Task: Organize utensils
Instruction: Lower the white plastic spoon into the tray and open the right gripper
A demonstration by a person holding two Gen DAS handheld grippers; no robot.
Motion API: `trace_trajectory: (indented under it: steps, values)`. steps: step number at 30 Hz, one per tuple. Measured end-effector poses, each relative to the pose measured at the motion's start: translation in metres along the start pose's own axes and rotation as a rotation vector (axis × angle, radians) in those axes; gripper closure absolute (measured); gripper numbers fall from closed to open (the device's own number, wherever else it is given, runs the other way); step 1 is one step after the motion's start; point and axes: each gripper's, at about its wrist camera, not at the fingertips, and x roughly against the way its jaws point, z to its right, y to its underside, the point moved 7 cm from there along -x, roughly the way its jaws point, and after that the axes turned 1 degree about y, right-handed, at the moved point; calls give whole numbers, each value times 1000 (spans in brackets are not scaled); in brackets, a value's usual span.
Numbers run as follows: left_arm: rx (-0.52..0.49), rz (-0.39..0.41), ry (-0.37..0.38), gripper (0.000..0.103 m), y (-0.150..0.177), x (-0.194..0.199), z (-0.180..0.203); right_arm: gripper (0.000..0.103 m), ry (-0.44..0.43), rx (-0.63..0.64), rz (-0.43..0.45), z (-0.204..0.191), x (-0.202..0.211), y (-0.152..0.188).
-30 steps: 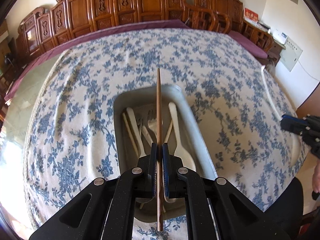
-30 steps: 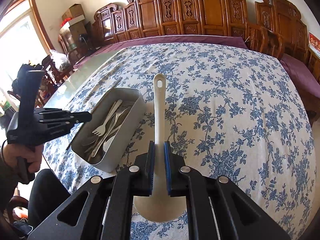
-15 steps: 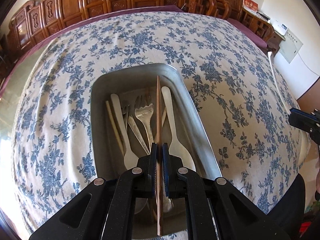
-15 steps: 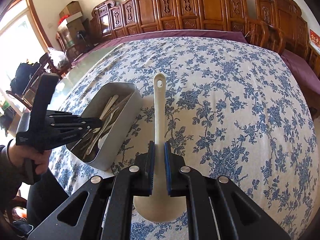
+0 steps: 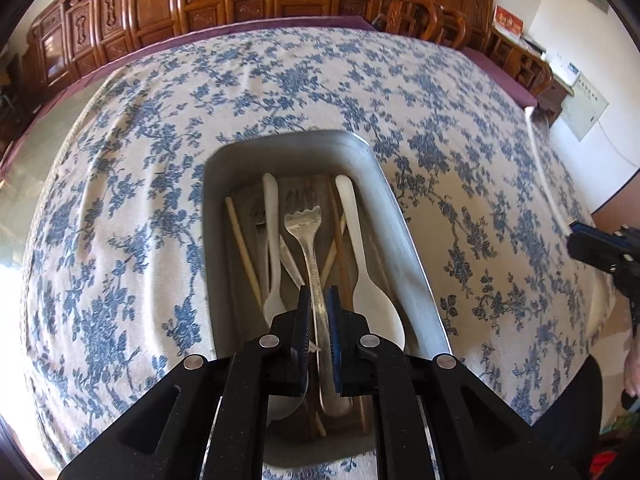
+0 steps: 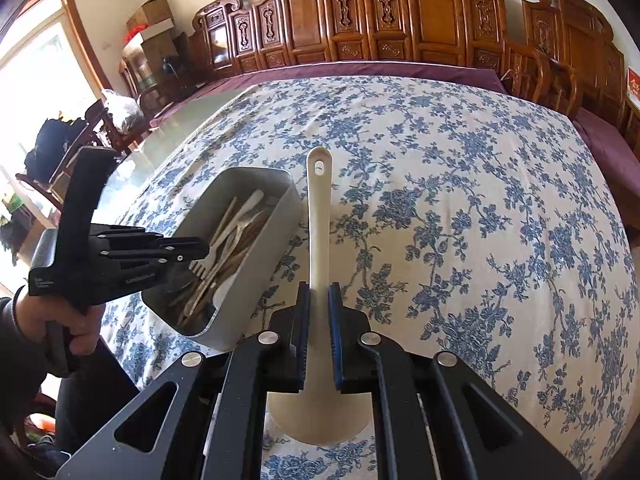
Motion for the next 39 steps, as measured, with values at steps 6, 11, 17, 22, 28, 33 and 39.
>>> trace_trajectory:
  steps: [6, 11, 17, 22, 28, 33, 39]
  values:
    - [29, 53, 0, 96, 1, 28, -11, 92, -15, 22, 13, -18, 2, -9]
    - [51, 92, -8, 96, 3, 49, -22, 92, -30, 37, 21, -32, 1, -16]
    - [77, 129, -27, 74, 4, 67, -34, 92, -48, 56, 26, -51, -2, -26]
    - [103, 157, -49, 44, 7, 78, -48, 92, -60, 65, 20, -67, -14, -35]
    - [127, 183, -89, 25, 12, 90, -67, 92, -76, 71, 4, -87, -31, -42]
    - [140, 194, -100, 24, 16, 98, -78, 92, -102, 62, -14, -102, -46, -48]
    - [149, 201, -107, 24, 20, 104, -85, 92, -116, 45, -54, -117, -72, -49]
